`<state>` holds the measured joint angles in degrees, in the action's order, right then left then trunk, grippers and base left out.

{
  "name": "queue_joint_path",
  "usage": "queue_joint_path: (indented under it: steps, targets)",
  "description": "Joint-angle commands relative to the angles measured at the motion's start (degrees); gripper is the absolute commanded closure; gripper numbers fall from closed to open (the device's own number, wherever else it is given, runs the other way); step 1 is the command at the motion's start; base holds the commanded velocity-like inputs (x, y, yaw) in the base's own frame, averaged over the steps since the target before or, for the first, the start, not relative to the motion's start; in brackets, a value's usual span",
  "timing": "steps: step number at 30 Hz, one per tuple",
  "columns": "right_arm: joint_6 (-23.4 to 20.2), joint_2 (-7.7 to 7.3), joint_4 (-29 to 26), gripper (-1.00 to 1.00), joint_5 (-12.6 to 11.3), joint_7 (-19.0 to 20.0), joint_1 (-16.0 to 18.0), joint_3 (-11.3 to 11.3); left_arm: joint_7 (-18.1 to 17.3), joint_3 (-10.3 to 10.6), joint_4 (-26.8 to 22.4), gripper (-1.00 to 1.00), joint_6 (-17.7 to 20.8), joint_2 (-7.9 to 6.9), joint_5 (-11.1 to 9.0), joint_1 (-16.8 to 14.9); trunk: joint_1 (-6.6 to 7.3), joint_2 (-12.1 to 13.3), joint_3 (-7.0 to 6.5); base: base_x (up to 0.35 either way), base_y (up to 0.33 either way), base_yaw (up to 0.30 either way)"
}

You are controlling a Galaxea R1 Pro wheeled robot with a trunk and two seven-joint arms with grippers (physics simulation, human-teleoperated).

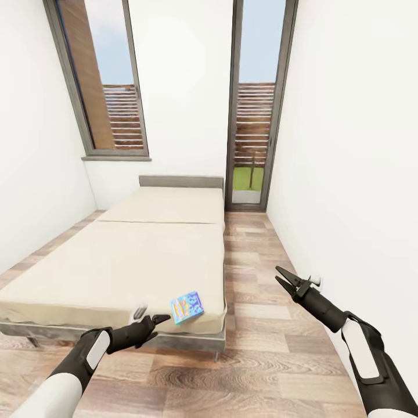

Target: Put all the toys in the child's room - the three board games (two on the bed and one on the table), the two jigsaw puzzles on the table, and the tennis ball on the table - inside the toy box on the table in the child's room.

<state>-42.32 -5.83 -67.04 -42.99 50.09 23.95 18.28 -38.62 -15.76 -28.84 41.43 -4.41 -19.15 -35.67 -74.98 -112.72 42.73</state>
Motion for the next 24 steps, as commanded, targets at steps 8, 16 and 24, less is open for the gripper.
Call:
queue_joint_path:
  steps: [8,16,24]
  targets:
    - [-0.23,0.03,0.14,-1.00,-0.17,0.01,0.04,0.01,-2.29,-0.12,0.01,-1.00,0.33,-0.10,-0.02,-0.02,-1.76,-3.25,1.50,0.000,0.000,0.000]
    - [-0.15,0.03,0.15,-1.00,-0.17,-0.10,0.04,0.01,-3.77,0.06,0.01,-1.00,0.40,-0.03,-0.02,-0.05,-3.51,-6.46,2.93,0.000,0.000,0.000]
    - [-0.06,0.09,0.15,-1.00,-0.16,-0.21,0.04,0.00,-7.43,0.44,0.01,-1.00,0.35,-0.11,0.05,-0.03,-5.27,-9.67,4.37,0.000,0.000,0.000]
